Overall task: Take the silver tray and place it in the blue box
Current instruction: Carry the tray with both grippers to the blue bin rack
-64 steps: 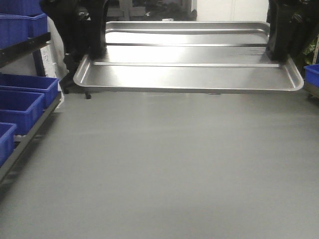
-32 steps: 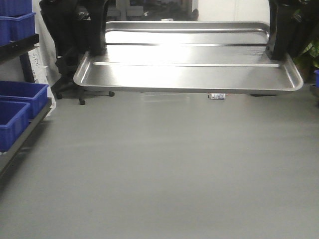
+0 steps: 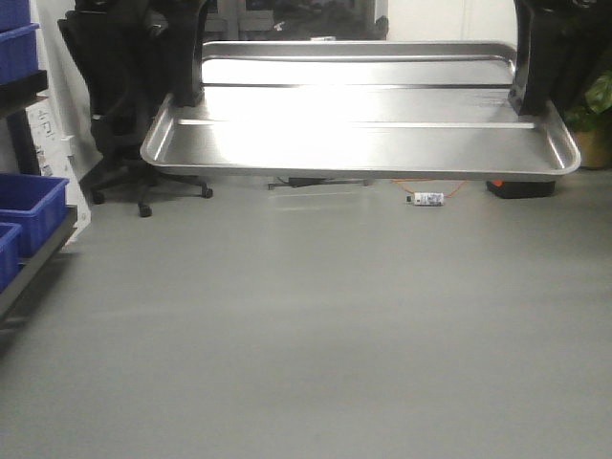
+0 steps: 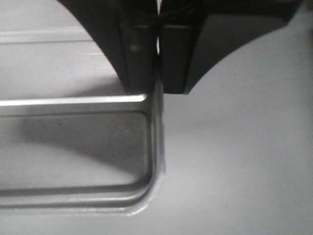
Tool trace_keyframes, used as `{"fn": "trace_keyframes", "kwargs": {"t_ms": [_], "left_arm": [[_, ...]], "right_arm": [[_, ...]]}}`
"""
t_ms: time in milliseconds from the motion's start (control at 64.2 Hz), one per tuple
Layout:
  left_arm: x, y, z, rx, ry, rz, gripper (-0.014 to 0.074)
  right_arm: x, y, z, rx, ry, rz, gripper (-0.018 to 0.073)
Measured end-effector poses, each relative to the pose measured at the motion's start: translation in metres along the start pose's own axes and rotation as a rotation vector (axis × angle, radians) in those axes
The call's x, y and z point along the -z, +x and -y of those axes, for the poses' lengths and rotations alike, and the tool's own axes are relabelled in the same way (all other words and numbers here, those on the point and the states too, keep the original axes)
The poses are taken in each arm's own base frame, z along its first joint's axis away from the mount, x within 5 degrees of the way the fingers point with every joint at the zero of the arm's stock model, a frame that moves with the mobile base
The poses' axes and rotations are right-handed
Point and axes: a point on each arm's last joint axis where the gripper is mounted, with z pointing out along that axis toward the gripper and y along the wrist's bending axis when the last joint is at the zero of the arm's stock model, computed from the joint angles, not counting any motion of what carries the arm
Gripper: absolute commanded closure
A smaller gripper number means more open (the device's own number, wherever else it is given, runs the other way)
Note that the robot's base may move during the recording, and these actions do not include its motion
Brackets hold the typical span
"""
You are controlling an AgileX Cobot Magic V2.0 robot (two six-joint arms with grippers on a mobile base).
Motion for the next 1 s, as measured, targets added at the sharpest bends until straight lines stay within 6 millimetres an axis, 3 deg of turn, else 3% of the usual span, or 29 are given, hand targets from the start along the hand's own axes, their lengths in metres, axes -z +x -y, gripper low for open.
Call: {"fn": "trace_keyframes", "kwargs": {"t_ms": [996], "left_arm": [[0.0005, 0.0002, 0.0005, 0.004, 0.006, -0.005, 0.0701]], "right_arm": [[0.0000, 0.0001, 0.0001, 0.000, 0.001, -0.002, 0.0500]]}}
